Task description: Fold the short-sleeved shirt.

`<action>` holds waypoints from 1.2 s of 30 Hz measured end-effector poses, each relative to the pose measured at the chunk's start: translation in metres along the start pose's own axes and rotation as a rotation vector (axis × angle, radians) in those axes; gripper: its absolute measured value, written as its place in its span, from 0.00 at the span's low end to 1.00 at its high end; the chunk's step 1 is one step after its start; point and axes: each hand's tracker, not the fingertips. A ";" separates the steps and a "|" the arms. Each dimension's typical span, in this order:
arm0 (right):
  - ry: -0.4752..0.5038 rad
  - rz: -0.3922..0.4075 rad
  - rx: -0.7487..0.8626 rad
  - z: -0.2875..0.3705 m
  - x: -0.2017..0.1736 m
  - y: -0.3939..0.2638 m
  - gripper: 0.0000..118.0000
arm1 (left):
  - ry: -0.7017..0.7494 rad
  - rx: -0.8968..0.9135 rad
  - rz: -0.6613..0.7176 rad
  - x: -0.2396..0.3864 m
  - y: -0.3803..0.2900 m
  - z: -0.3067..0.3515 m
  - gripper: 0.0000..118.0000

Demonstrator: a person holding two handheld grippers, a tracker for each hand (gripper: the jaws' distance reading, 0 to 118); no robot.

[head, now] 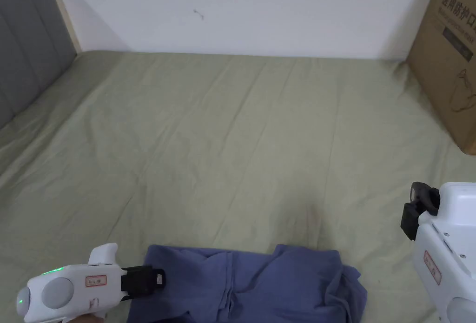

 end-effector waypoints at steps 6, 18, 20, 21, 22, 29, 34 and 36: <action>-0.001 -0.012 0.004 0.004 0.004 0.000 0.00 | -0.008 -0.001 -0.016 0.017 -0.006 -0.003 0.13; -0.003 -0.015 0.047 0.019 0.019 0.007 0.00 | 0.145 0.159 -0.145 0.045 0.017 0.064 0.10; -0.003 -0.017 0.053 0.020 0.021 0.008 0.00 | 0.199 0.168 -0.160 0.037 0.025 0.082 0.10; -0.004 -0.021 0.054 0.021 0.022 0.008 0.00 | 0.247 0.181 -0.169 0.032 0.029 0.092 0.10; -0.002 -0.025 0.056 0.021 0.023 0.008 0.00 | 0.302 0.183 -0.191 0.038 0.030 0.107 0.10; 0.013 -0.030 0.066 0.022 0.025 0.009 0.00 | 0.470 0.214 -0.289 0.064 0.040 0.139 0.10; 0.017 -0.030 0.071 0.022 0.026 0.011 0.00 | 0.402 0.167 -0.375 0.119 0.034 0.115 0.10; 0.017 -0.032 0.075 0.024 0.026 0.012 0.00 | 0.352 0.141 -0.429 0.149 0.026 0.102 0.10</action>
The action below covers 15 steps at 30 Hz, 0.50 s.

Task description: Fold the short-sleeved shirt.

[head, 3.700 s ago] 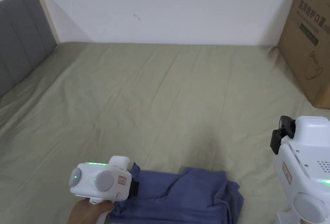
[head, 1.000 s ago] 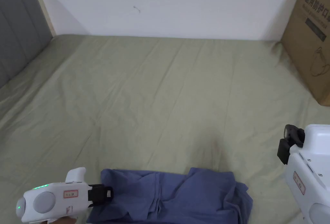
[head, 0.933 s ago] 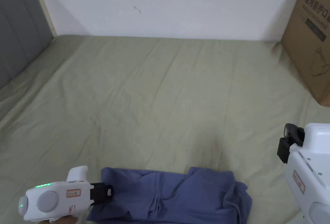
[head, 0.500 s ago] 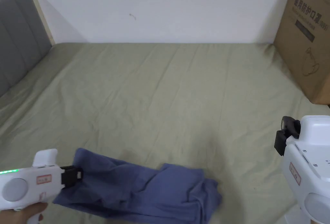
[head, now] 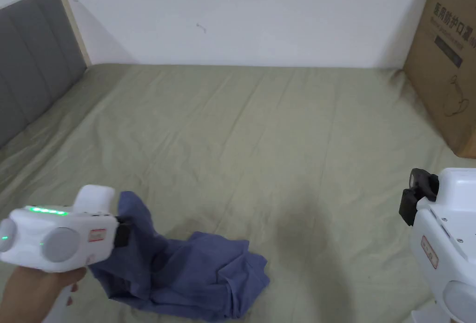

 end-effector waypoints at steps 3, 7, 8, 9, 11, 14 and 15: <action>-0.005 -0.001 0.003 0.002 0.002 -0.001 0.00 | -0.073 -0.044 -0.048 0.036 0.004 -0.022 0.10; -0.011 -0.004 -0.001 0.004 0.006 -0.003 0.00 | -0.124 -0.137 -0.184 0.095 -0.005 -0.058 0.10; -0.013 -0.004 -0.003 0.004 0.007 -0.004 0.00 | -0.117 -0.161 -0.213 0.105 -0.009 -0.068 0.10; -0.015 -0.005 -0.004 0.005 0.009 -0.005 0.00 | -0.109 -0.179 -0.255 0.117 -0.015 -0.081 0.10; -0.019 -0.006 -0.008 0.006 0.010 -0.006 0.00 | -0.086 -0.214 -0.283 0.137 -0.027 -0.102 0.10; -0.025 -0.007 -0.016 0.006 0.011 -0.008 0.00 | -0.084 -0.240 -0.265 0.155 -0.041 -0.123 0.10; -0.026 -0.007 -0.020 0.006 0.011 -0.009 0.00 | -0.082 -0.235 -0.256 0.156 -0.045 -0.127 0.10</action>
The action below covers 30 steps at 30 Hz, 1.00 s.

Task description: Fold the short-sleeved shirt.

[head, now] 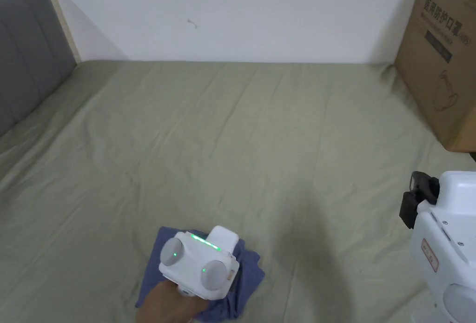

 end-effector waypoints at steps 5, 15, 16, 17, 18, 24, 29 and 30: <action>0.004 0.001 -0.005 -0.001 -0.003 0.000 0.00 | -0.193 0.041 0.144 -0.013 -0.001 0.018 0.67; 0.040 0.000 0.017 -0.005 -0.024 0.010 0.00 | -0.121 0.537 0.288 -0.056 -0.002 0.129 0.75; 0.043 0.000 0.020 -0.005 -0.026 0.011 0.00 | -0.093 0.573 0.284 -0.061 -0.004 0.133 0.74; 0.047 -0.001 0.022 -0.005 -0.028 0.012 0.00 | -0.052 0.616 0.274 -0.066 -0.008 0.137 0.73; 0.053 -0.002 0.023 -0.006 -0.031 0.013 0.00 | 0.001 0.642 0.275 -0.070 -0.013 0.139 0.71; 0.079 0.000 0.022 -0.006 -0.044 0.012 0.00 | 0.066 0.597 0.233 -0.085 -0.034 0.110 0.00; 0.089 0.006 0.010 -0.009 -0.047 0.009 0.00 | -0.013 0.502 0.263 -0.073 -0.048 0.071 0.00; 0.091 0.008 0.006 -0.009 -0.047 0.009 0.00 | -0.032 0.479 0.260 -0.067 -0.050 0.062 0.00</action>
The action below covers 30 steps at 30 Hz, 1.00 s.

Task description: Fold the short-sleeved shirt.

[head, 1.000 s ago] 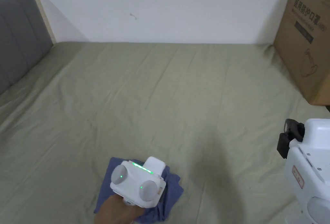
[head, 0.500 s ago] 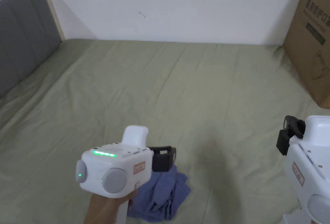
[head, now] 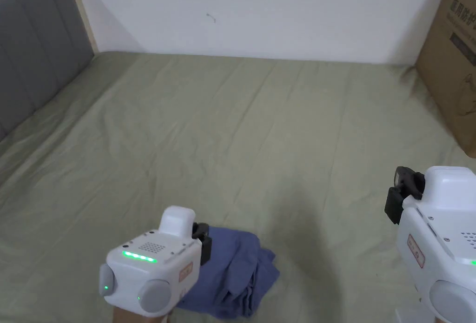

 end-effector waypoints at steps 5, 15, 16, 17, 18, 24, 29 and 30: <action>-0.009 0.004 -0.009 -0.003 0.006 -0.001 0.00 | -0.054 -0.067 -0.012 0.025 -0.025 -0.035 0.00; -0.041 -0.002 -0.045 -0.009 0.022 -0.011 0.00 | -0.051 -0.150 -0.018 0.059 -0.064 -0.086 0.00; -0.042 -0.002 -0.047 -0.008 0.023 -0.012 0.00 | -0.039 -0.154 -0.031 0.062 -0.064 -0.087 0.00; -0.043 -0.003 -0.049 -0.008 0.024 -0.013 0.00 | -0.036 -0.153 -0.033 0.062 -0.065 -0.085 0.00; -0.044 -0.005 -0.050 -0.007 0.024 -0.013 0.00 | -0.037 -0.152 -0.033 0.061 -0.064 -0.084 0.00; -0.035 -0.021 -0.042 -0.001 0.023 -0.010 0.00 | -0.030 -0.104 -0.066 0.064 -0.053 -0.068 0.00; 0.004 -0.031 0.002 0.007 0.014 -0.001 0.00 | -0.059 0.048 -0.049 0.064 -0.009 -0.026 0.00; 0.011 -0.032 0.010 0.009 0.011 0.001 0.00 | -0.068 0.085 -0.051 0.062 0.002 -0.016 0.00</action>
